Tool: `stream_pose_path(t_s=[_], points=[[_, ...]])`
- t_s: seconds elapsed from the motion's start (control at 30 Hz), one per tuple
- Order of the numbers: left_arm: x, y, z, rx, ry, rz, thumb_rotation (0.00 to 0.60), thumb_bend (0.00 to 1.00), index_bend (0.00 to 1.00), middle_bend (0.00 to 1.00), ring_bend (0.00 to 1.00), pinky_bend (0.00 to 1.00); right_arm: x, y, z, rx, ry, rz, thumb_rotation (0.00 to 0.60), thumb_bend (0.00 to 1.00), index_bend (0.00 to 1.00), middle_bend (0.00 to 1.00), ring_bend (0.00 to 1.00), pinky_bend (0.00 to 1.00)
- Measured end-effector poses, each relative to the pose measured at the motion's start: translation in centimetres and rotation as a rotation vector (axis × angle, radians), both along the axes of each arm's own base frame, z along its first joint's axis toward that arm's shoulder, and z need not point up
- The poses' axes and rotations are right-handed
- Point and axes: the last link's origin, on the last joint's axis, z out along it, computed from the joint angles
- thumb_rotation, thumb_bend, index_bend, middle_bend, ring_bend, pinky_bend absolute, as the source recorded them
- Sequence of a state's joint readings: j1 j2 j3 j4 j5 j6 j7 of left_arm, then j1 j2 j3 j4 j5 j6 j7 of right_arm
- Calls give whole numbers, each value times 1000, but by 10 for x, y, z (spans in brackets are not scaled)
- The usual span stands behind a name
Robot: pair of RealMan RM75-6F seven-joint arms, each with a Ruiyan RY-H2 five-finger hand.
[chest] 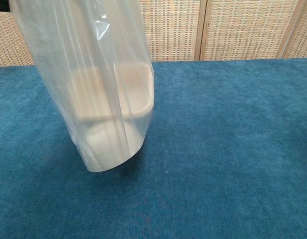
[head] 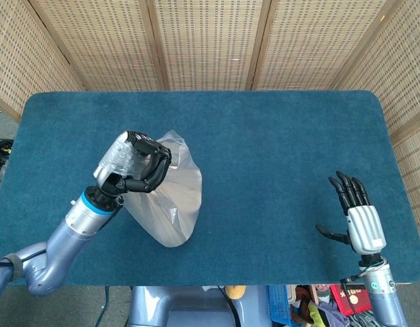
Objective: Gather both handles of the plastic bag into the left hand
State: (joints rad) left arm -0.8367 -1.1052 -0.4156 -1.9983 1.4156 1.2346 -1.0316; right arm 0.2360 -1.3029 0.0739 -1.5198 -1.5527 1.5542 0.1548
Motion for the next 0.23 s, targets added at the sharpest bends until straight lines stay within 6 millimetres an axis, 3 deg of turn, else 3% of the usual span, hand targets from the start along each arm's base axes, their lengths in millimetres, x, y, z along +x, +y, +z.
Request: stream_pose_path(t_s=[0.23], points=[[0, -9, 30, 46, 108, 13, 600, 1000, 1000, 939, 900, 968, 1, 2, 6, -18, -11, 10, 600, 0, 0, 0, 0, 0]])
